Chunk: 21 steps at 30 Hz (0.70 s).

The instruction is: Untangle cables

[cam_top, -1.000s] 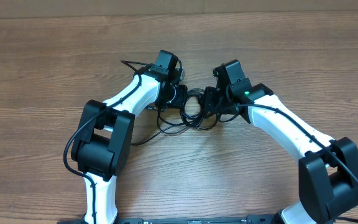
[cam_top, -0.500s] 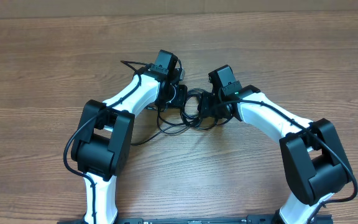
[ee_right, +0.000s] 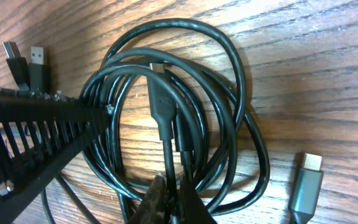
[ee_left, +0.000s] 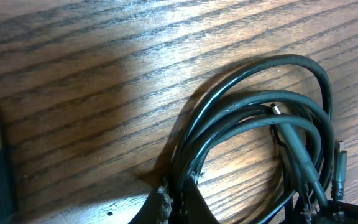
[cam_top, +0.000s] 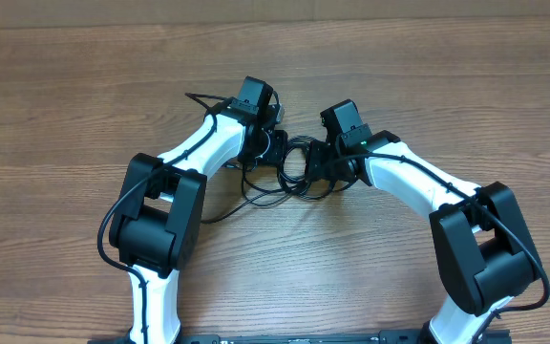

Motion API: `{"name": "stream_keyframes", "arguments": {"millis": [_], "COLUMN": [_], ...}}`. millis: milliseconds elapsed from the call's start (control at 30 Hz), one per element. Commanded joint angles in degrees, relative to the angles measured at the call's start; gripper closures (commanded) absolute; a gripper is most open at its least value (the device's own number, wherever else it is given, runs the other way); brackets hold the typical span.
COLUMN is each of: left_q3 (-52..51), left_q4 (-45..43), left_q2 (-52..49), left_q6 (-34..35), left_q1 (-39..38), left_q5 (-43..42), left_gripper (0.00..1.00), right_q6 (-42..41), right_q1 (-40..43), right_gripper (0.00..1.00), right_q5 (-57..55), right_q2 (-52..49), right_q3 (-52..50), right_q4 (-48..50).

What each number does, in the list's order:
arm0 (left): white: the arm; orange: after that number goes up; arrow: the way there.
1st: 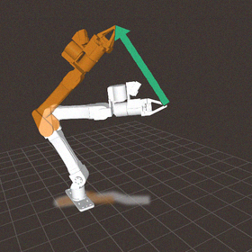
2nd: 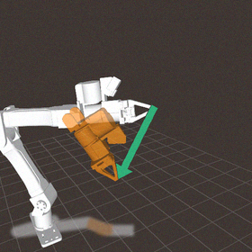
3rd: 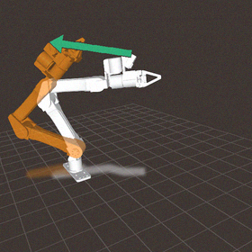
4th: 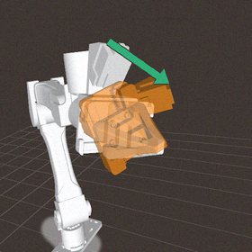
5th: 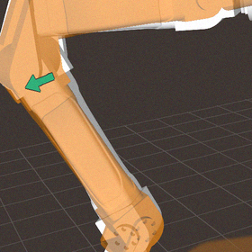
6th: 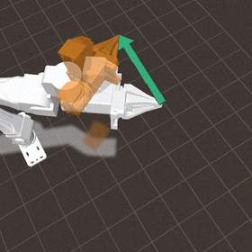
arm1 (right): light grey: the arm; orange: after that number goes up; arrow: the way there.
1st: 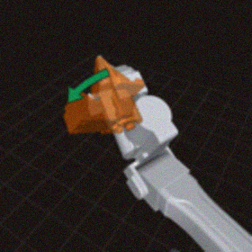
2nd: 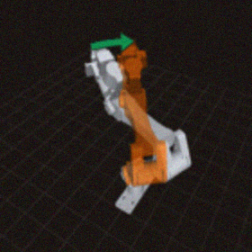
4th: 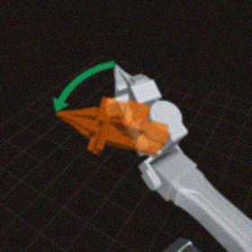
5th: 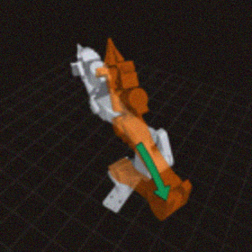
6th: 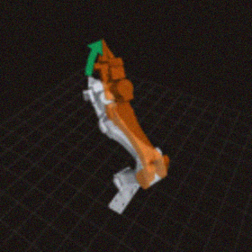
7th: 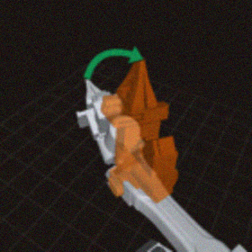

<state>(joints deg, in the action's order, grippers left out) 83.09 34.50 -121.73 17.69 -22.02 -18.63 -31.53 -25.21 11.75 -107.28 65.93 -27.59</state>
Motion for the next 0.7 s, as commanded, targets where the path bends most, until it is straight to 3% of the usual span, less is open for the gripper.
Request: {"name": "stream_keyframes", "arguments": {"millis": [0, 667], "left_q3": [-0.1, -0.1], "left_q4": [-0.3, -0.2], "left_q2": [-0.4, -0.4], "left_q6": [0.3, 0.3], "left_q1": [0.3, 0.3], "left_q5": [-0.9, -0.9], "left_gripper": [0.96, 0.96], "right_q6": [-0.1, 0.5], "right_q1": [-0.2, 3.9], "right_gripper": [0.96, 0.96], "right_q5": [-0.1, 18.6], "right_q2": [0.2, 0.3], "right_q3": [-0.4, -0.1], "right_q4": [0.4, -0.2]}}
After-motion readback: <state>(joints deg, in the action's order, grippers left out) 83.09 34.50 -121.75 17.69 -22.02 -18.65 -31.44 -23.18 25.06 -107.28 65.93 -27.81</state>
